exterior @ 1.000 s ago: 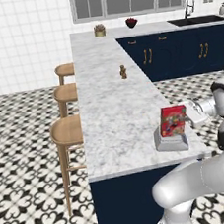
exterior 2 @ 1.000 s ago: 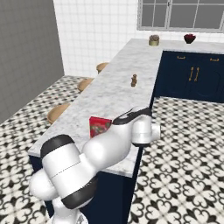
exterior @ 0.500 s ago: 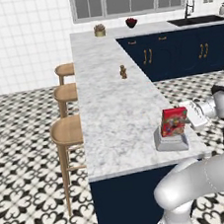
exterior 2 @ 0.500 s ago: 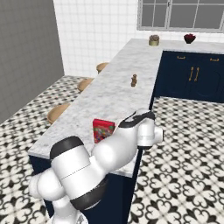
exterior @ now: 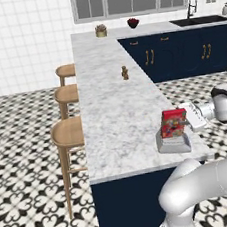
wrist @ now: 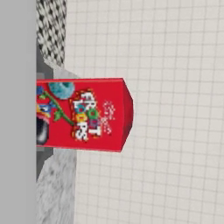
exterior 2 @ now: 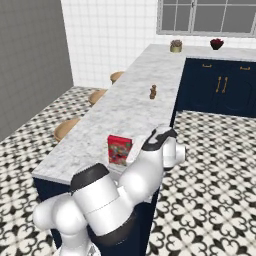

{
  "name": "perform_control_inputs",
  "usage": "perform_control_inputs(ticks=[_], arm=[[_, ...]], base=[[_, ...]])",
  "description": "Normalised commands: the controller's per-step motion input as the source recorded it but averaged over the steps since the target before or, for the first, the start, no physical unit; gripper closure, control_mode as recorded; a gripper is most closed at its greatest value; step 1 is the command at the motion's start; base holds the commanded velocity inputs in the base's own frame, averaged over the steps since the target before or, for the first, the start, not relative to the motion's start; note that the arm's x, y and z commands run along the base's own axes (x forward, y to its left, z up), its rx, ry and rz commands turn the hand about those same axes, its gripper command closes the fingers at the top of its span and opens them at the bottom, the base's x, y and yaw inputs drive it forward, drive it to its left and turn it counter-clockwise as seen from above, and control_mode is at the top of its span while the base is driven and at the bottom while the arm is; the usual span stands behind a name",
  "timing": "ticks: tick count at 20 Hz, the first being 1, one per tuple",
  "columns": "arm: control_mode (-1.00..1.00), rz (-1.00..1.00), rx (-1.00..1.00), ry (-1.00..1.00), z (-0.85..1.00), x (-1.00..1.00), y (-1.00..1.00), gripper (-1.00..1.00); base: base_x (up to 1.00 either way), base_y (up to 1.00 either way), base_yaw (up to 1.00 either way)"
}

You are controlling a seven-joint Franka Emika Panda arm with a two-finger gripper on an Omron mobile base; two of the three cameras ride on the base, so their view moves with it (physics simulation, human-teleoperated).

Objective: Pick the cereal and place it on the digital scale for weighing, and close the cabinet.

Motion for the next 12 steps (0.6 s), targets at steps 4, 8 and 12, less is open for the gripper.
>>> perform_control_inputs(ticks=[4, 8, 12], arm=[[-1.0, 0.0, 0.0, 0.0, -0.32, 0.04, 0.0, 1.0], [-1.0, 0.0, 0.0, 0.0, -0.32, 0.03, 0.0, 1.0], [-1.0, 0.0, 0.0, -0.01, -0.26, 0.0, 0.0, -1.0]], base=[[0.0, 0.0, 0.0], [0.0, 0.0, 0.0], [0.0, 0.0, 0.0]])
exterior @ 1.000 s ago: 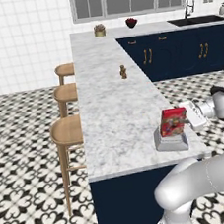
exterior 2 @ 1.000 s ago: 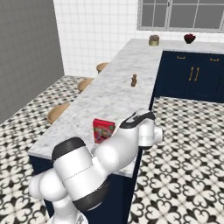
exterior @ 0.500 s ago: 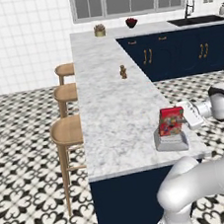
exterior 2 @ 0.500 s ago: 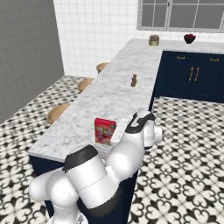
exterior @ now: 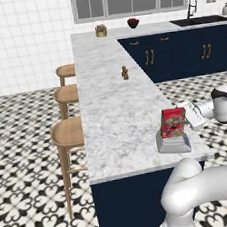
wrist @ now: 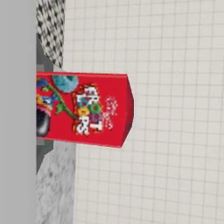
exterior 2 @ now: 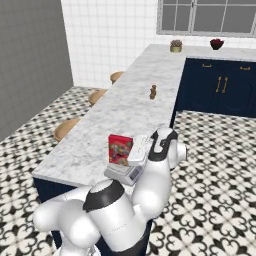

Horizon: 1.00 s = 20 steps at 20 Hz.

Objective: Pick the cereal and place it on the digital scale for weighing, and close the cabinet.

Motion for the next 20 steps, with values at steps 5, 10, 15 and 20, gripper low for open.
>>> perform_control_inputs(ticks=[5, 10, 15, 20], arm=[[-1.0, 0.0, 0.0, 0.0, -0.03, 0.0, 0.0, -1.0], [-1.0, 0.0, 0.0, 0.0, 0.0, 0.0, 0.0, -1.0], [-1.0, 0.0, 0.0, 0.0, 0.0, 0.01, -0.06, -1.0], [-1.0, 0.0, 0.0, -0.02, 0.0, 0.04, -0.36, -1.0]], base=[[0.0, 0.0, 0.0], [0.0, 0.0, 0.0], [0.0, 0.0, 0.0], [0.0, 0.0, 0.0]])
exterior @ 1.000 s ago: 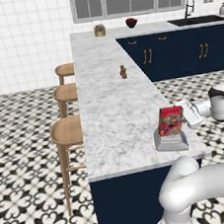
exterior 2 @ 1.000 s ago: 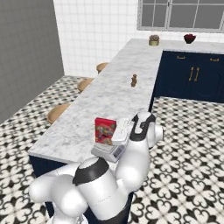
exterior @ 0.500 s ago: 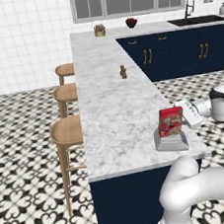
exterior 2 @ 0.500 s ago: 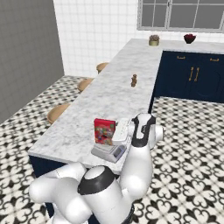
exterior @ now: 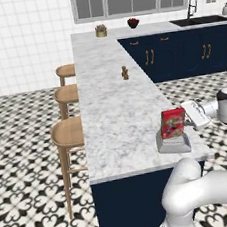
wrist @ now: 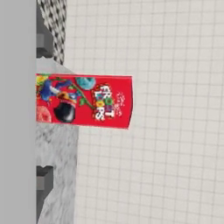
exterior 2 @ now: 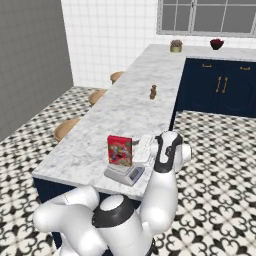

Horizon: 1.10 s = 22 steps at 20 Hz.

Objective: Pick the cereal and place it on the digital scale for weighing, and close the cabinet.

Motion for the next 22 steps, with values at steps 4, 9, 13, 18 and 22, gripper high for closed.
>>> perform_control_inputs(ticks=[4, 9, 13, 18, 22], arm=[[-1.0, -0.01, 0.0, 0.0, 0.0, 0.0, -0.31, -1.0], [-1.0, -0.07, 0.0, -0.04, -0.1, -0.22, -0.25, -1.0], [-1.0, -0.18, 0.04, -0.07, -0.24, -0.56, 0.0, -1.0], [-1.0, -0.29, 0.08, -0.34, 0.24, -0.9, 0.34, -1.0], [-1.0, -0.32, 0.0, -0.3, 0.75, -0.62, 0.3, -1.0]], base=[[0.0, 0.0, 0.0], [0.0, 0.0, 0.0], [0.0, 0.0, 0.0], [0.0, 0.0, 0.0], [0.0, 0.0, 0.0]])
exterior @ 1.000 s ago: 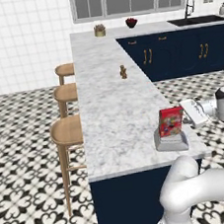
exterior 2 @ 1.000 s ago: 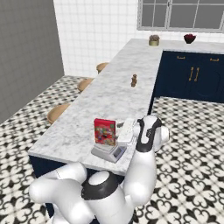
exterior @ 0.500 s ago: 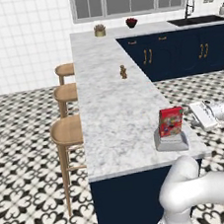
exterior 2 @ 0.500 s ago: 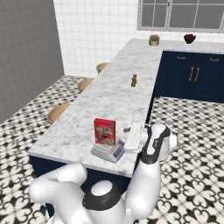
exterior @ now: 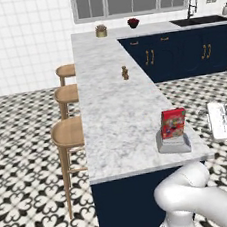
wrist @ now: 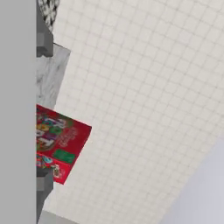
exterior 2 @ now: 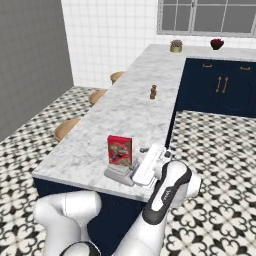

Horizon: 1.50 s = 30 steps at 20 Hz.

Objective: Pick the cereal and place it on the digital scale for weighing, and close the cabinet.

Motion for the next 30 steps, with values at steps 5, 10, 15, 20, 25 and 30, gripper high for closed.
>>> perform_control_inputs(ticks=[5, 10, 15, 20, 25, 30], arm=[[-1.0, -0.27, -0.09, -0.01, 0.91, -0.41, 0.31, -1.0], [-1.0, -0.39, 0.11, 0.3, 0.95, -0.29, 0.35, -1.0], [-1.0, -0.33, 0.21, 0.37, 0.84, -0.37, 0.41, -1.0], [-1.0, -0.29, 0.04, 0.51, 0.62, -0.23, 0.44, -1.0], [-1.0, -0.23, -0.04, 0.55, 0.6, -0.11, 0.08, -1.0], [-1.0, -0.08, -0.1, 0.1, -0.29, -0.07, 0.03, -1.0]], base=[[0.0, 0.0, 0.0], [0.0, 0.0, 0.0], [0.0, 0.0, 0.0], [0.0, 0.0, 0.0], [0.0, 0.0, 0.0], [0.0, 0.0, 0.0]])
